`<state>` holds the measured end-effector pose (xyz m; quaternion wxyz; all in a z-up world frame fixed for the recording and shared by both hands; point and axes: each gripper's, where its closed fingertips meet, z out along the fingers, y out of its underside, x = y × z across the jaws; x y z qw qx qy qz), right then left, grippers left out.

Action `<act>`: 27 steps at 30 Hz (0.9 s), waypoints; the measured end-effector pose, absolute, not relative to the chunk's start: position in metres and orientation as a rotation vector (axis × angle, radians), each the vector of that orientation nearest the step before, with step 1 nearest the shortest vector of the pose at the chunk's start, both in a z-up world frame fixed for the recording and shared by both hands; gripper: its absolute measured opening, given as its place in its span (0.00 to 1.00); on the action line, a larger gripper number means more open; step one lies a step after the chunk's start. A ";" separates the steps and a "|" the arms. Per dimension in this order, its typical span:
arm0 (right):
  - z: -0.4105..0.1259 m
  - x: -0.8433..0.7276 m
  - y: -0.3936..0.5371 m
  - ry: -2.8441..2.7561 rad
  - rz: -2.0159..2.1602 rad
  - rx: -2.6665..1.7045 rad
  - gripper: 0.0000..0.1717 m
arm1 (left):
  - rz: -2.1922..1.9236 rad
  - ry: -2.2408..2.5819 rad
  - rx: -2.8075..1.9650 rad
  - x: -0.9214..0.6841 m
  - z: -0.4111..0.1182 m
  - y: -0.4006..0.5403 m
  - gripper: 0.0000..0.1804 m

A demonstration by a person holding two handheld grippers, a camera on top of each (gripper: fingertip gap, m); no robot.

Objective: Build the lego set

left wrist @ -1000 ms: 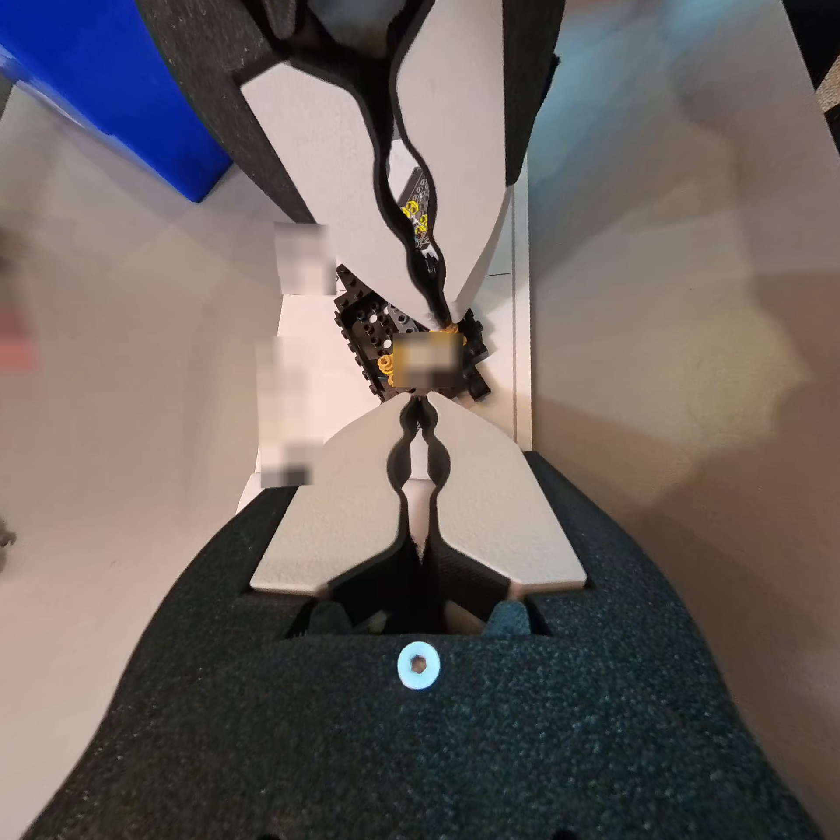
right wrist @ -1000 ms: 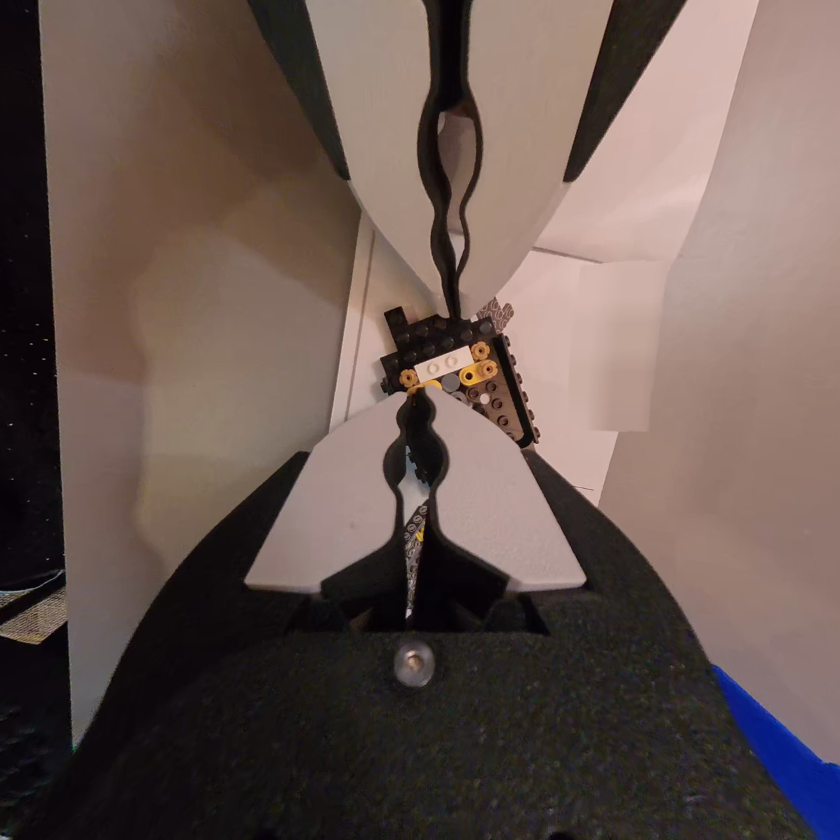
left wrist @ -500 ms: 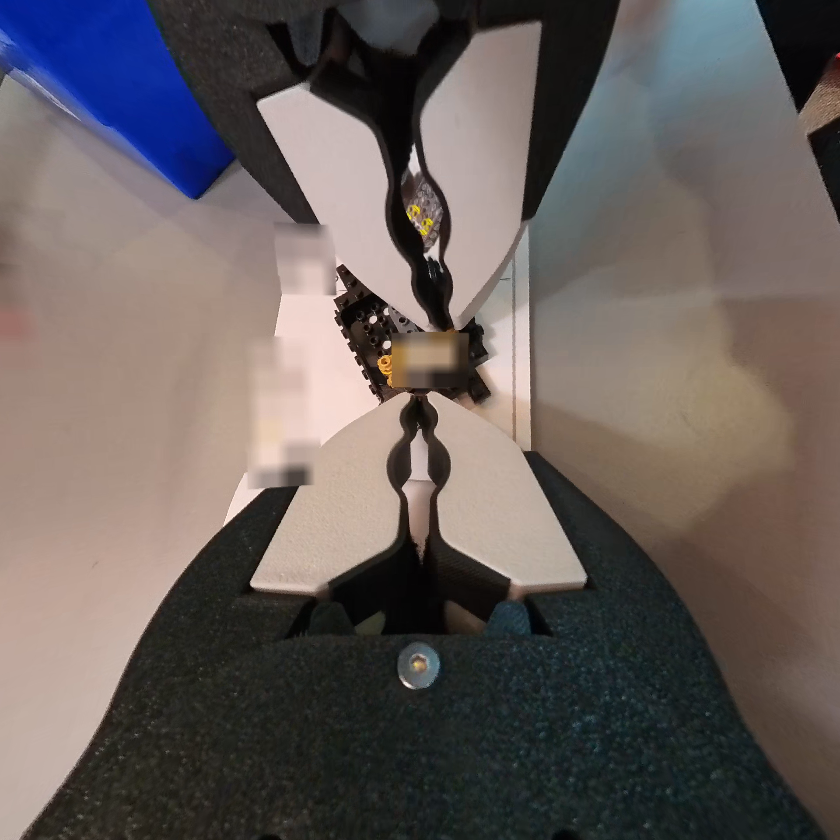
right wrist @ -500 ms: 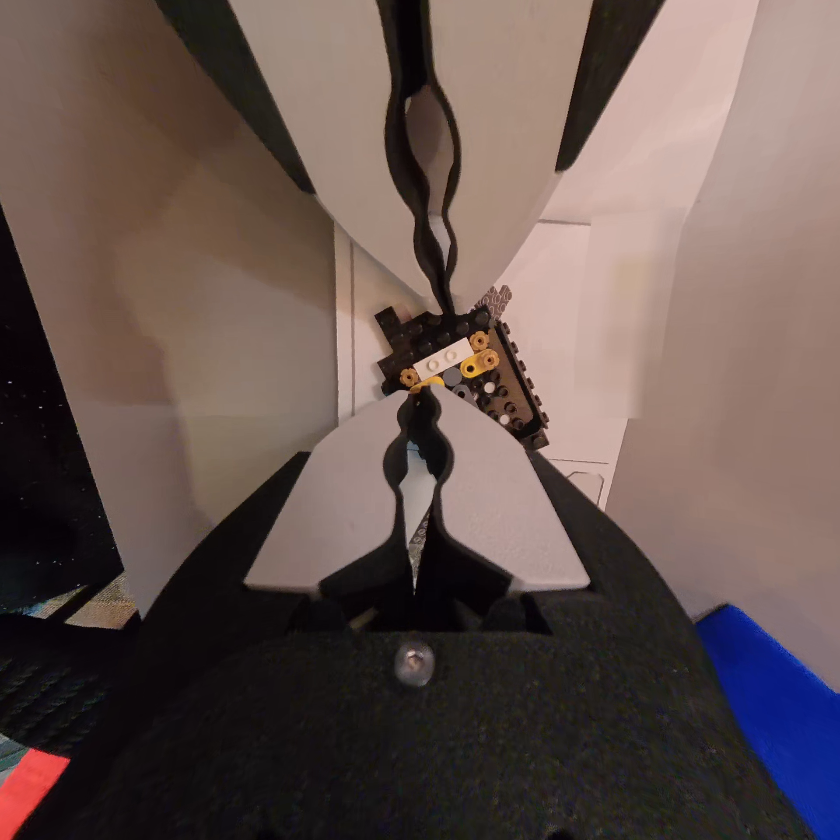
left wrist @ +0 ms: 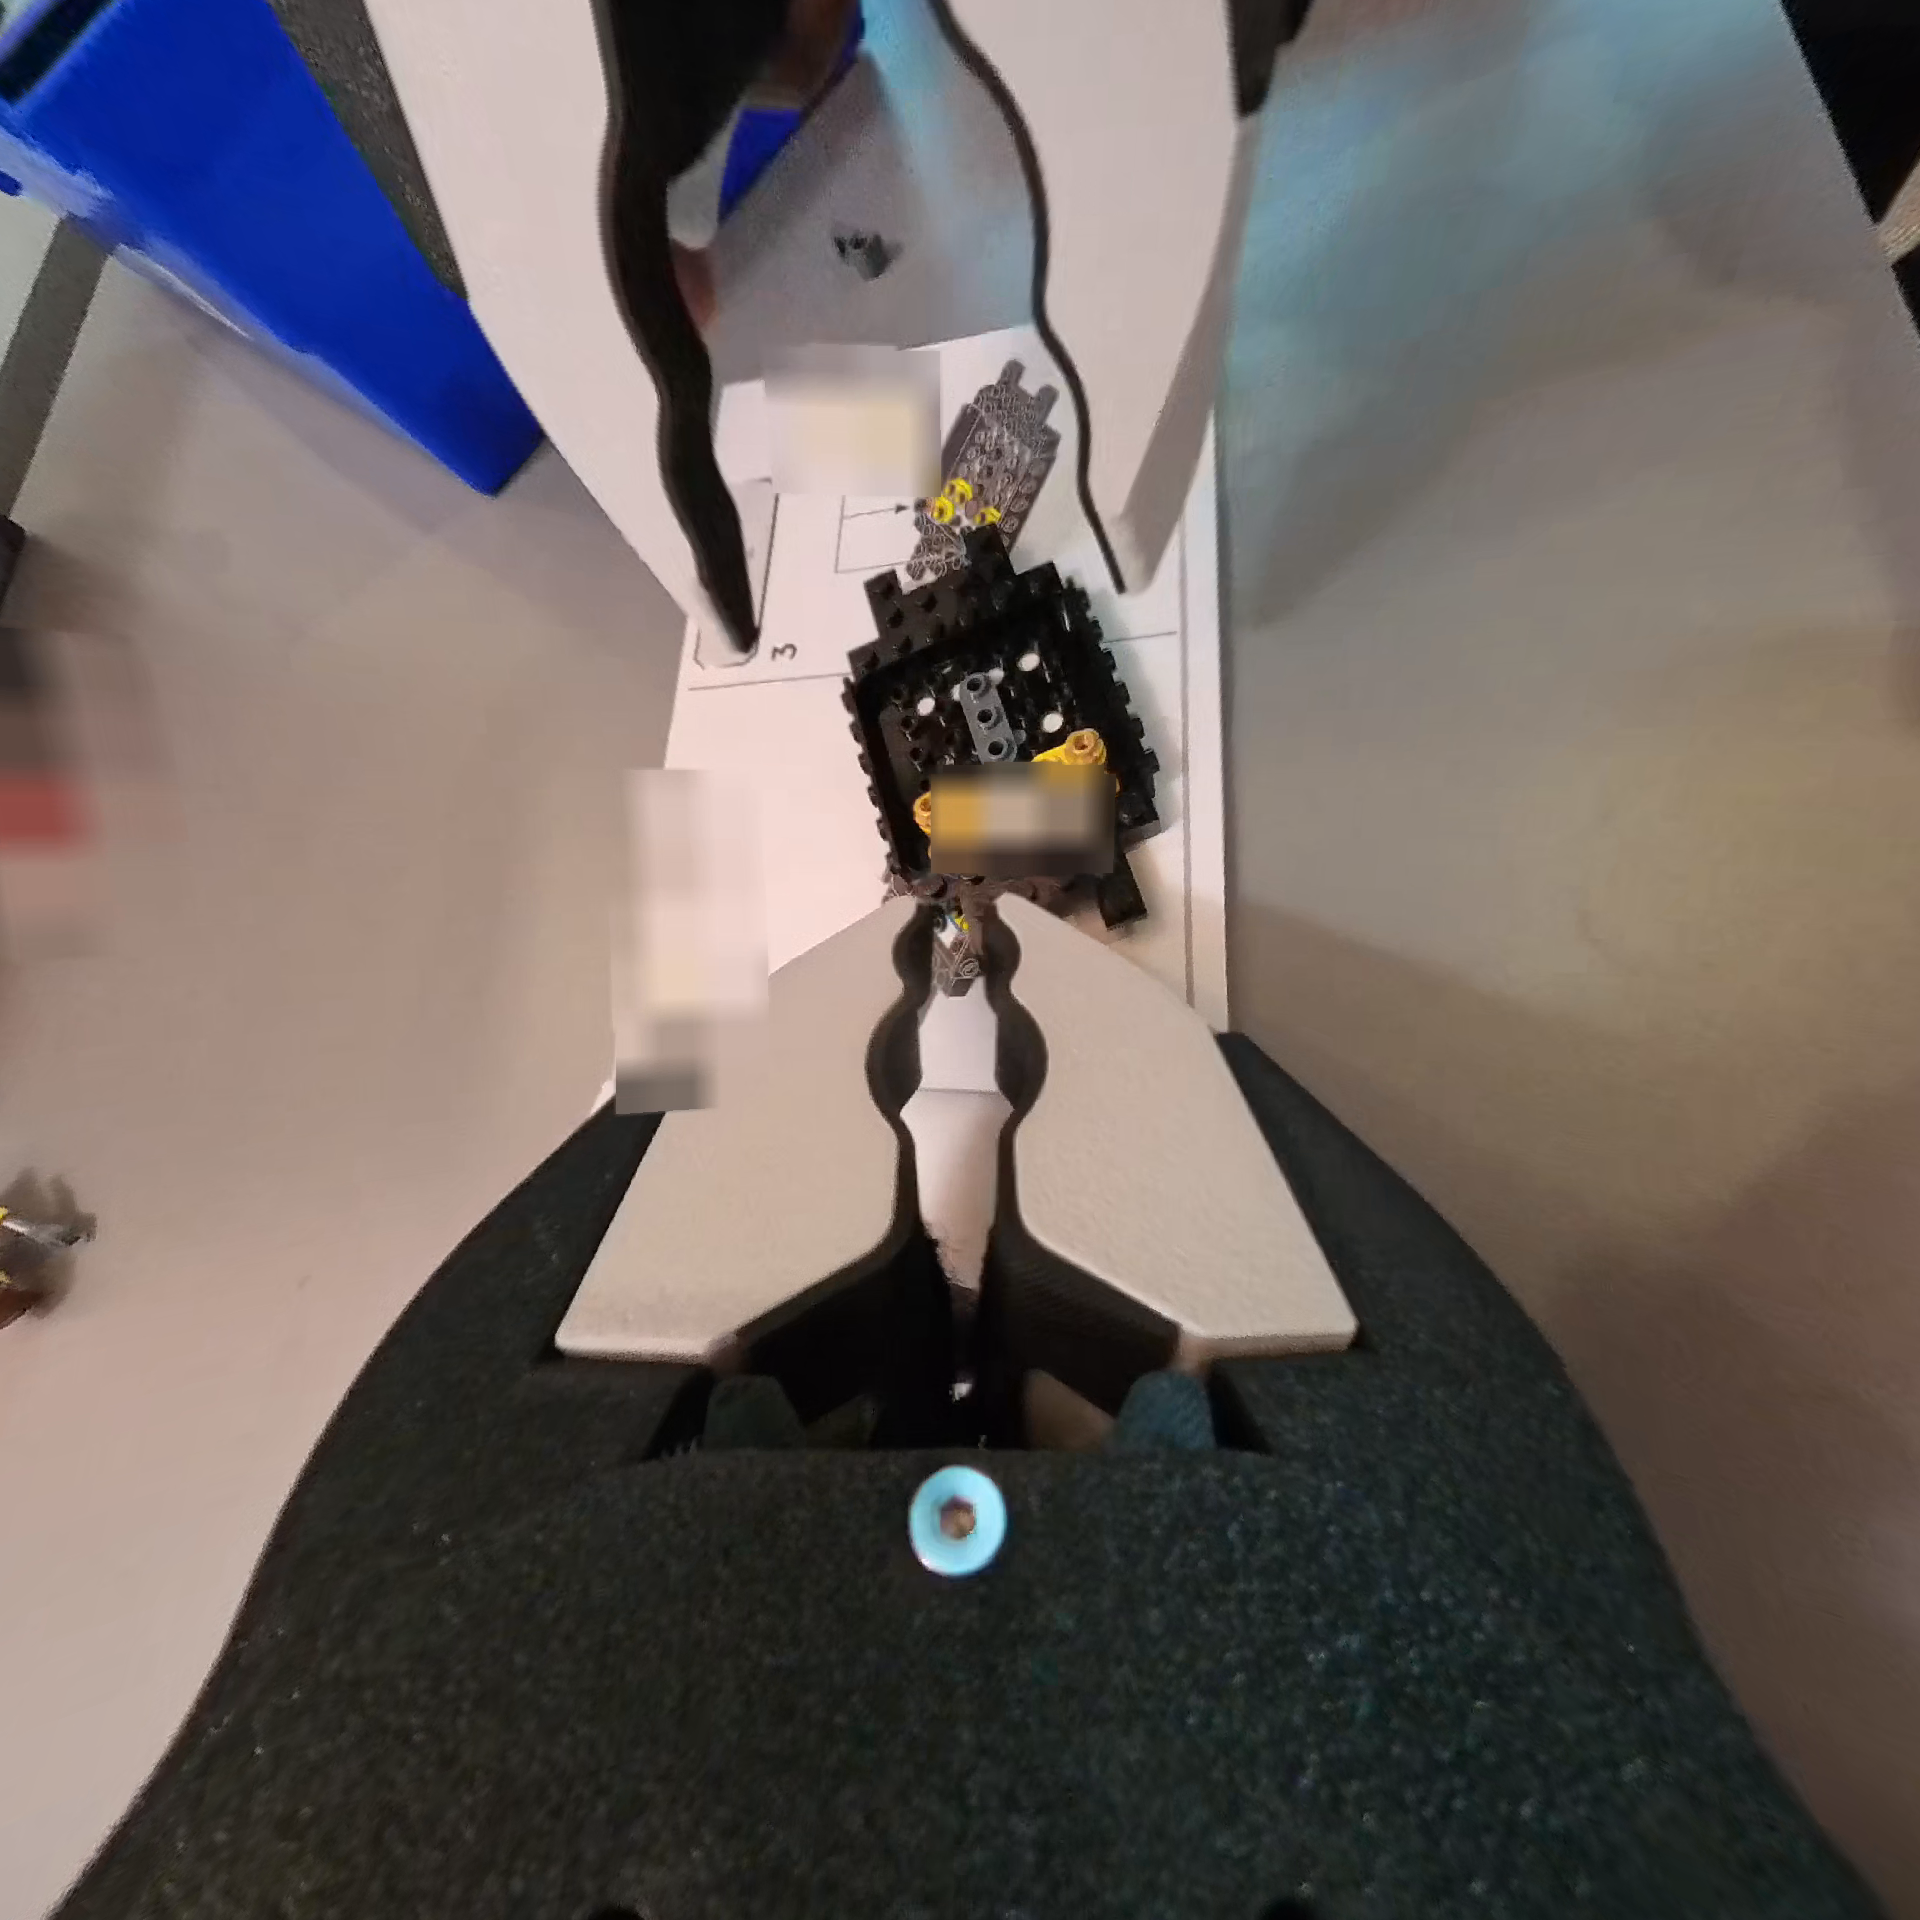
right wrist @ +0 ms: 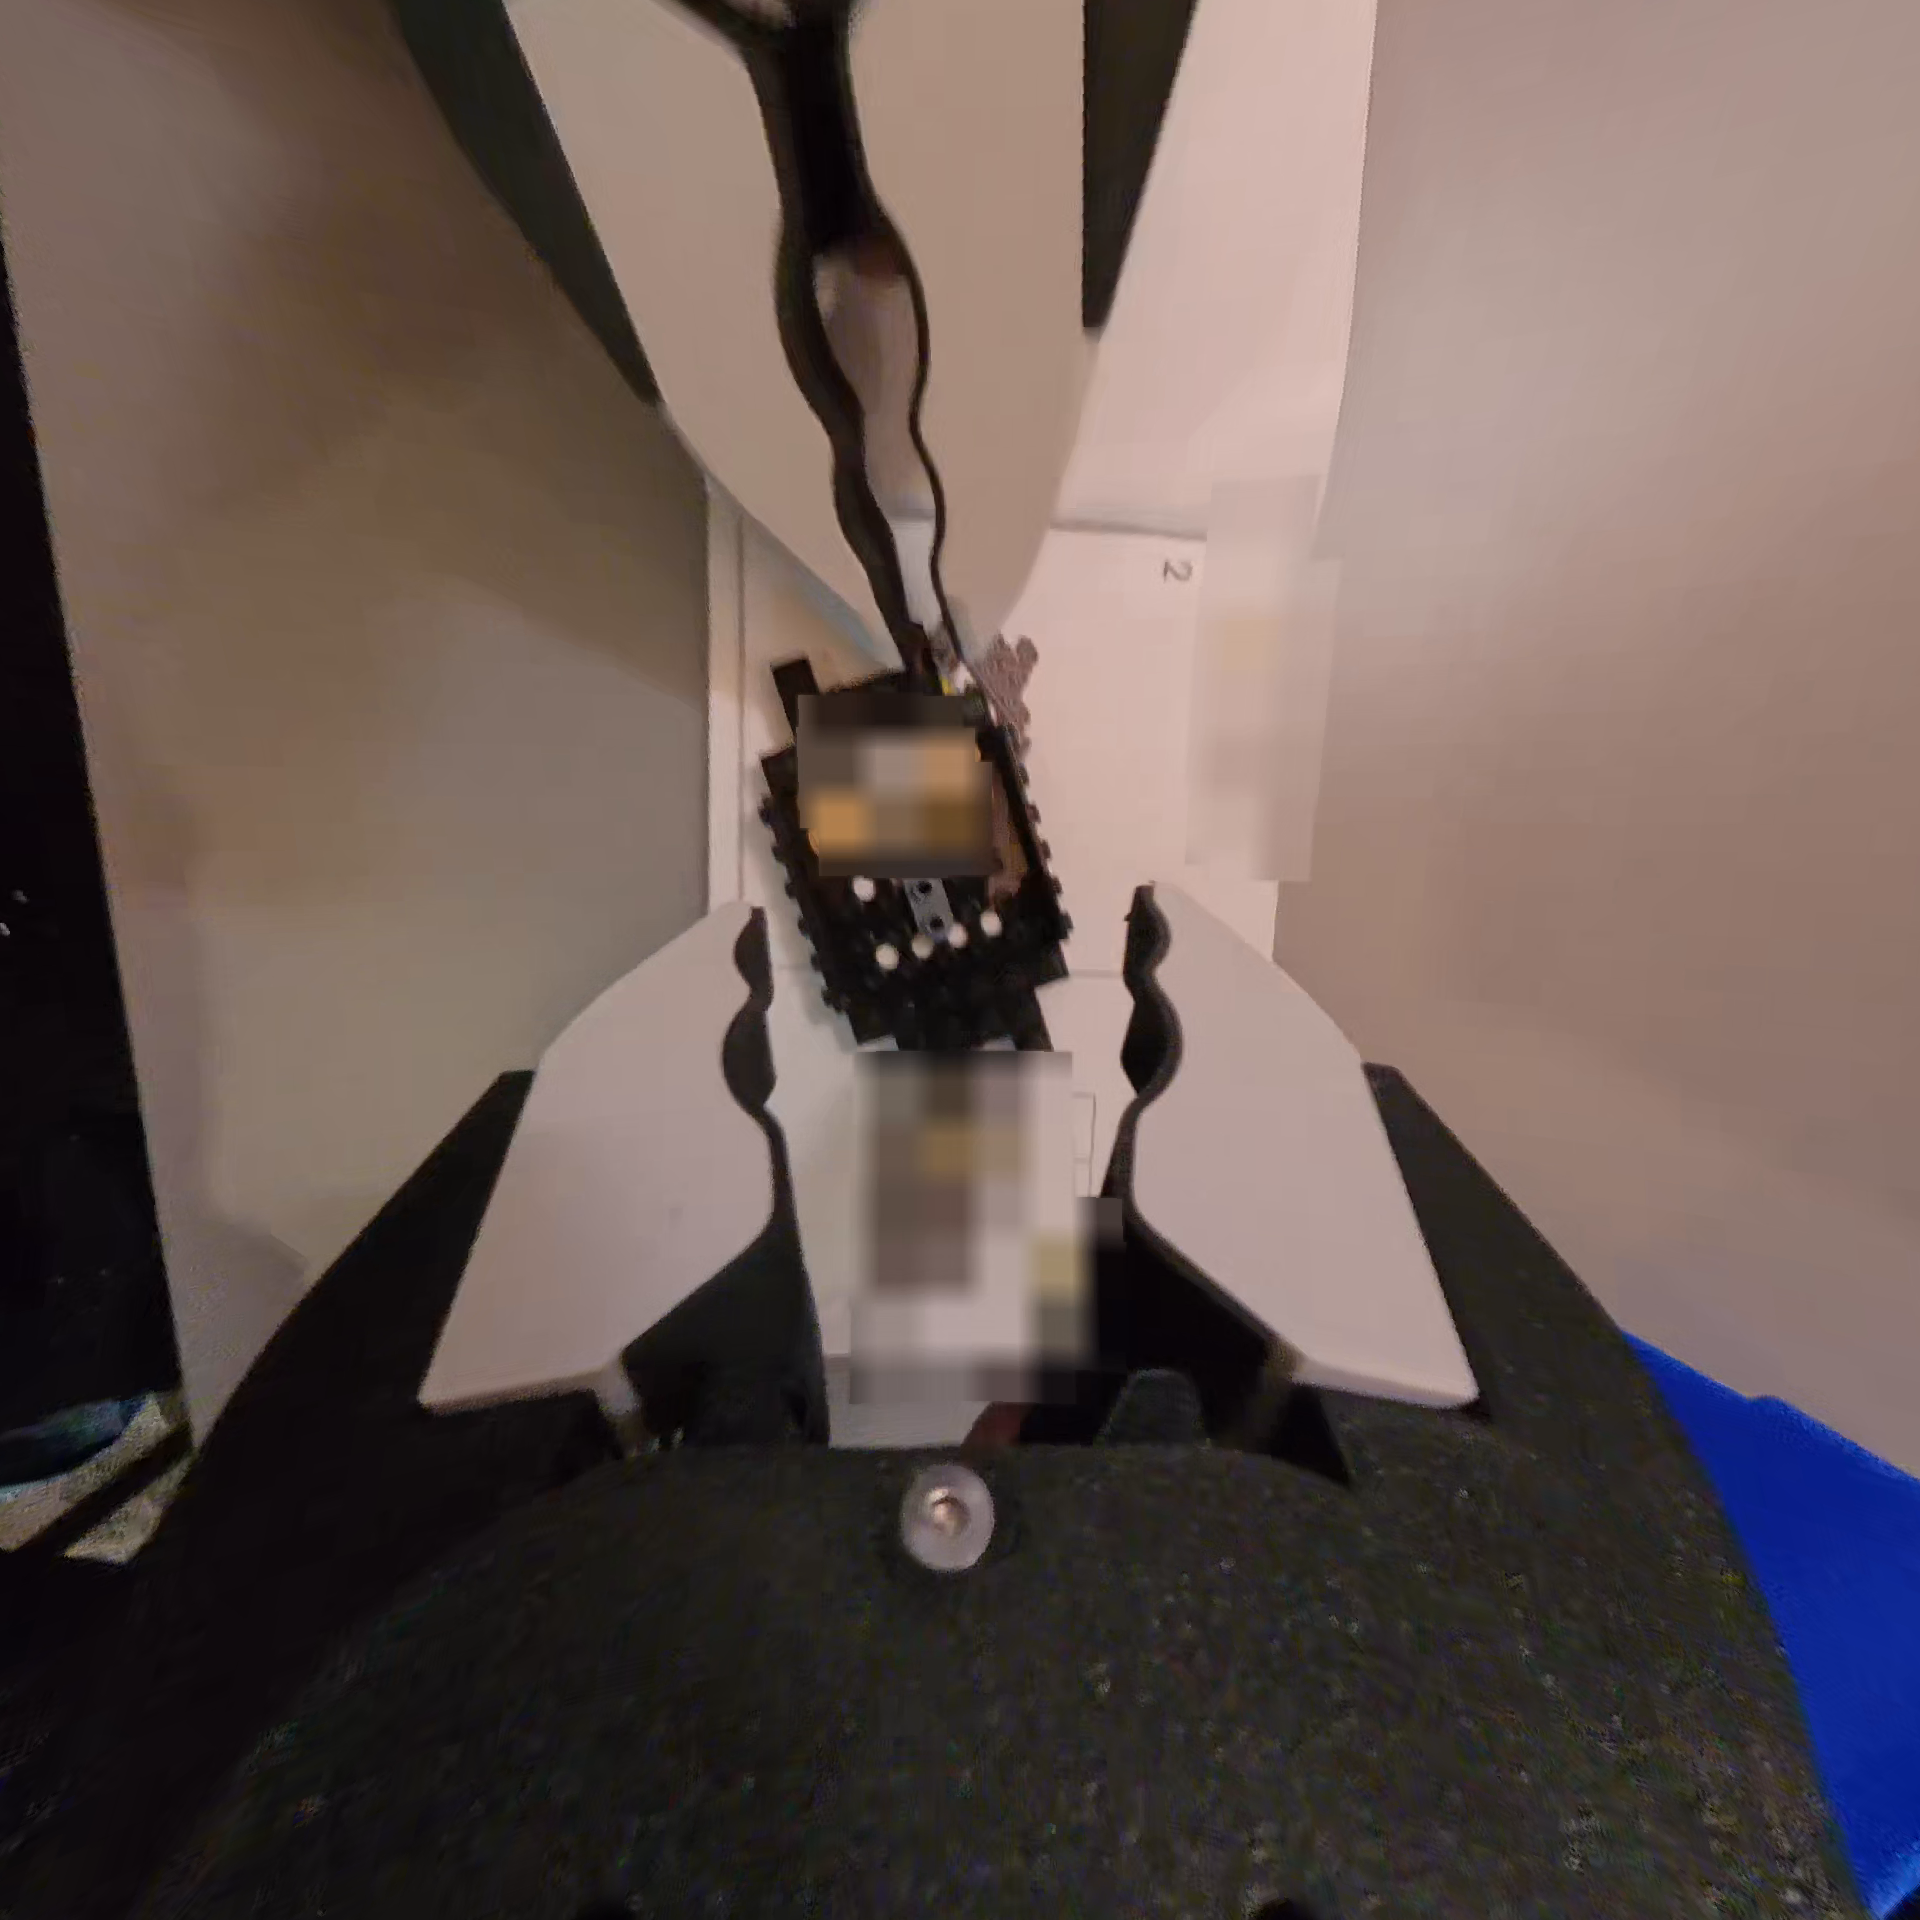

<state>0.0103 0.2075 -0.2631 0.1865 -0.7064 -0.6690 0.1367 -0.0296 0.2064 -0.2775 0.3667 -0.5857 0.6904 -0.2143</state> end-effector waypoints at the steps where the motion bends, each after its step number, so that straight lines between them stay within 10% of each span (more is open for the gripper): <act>1: -0.267 0.015 0.208 -1.903 0.386 -1.995 0.41 | -0.560 1.769 -1.498 -0.030 -0.276 0.206 0.06; 8: -0.294 0.018 0.205 -1.840 0.467 -2.024 0.34 | -0.605 1.747 -1.505 -0.030 -0.273 0.206 0.26; 27: -0.293 0.014 0.214 -1.370 0.618 -2.119 0.33 | -0.401 1.491 -1.530 -0.035 -0.249 0.248 0.21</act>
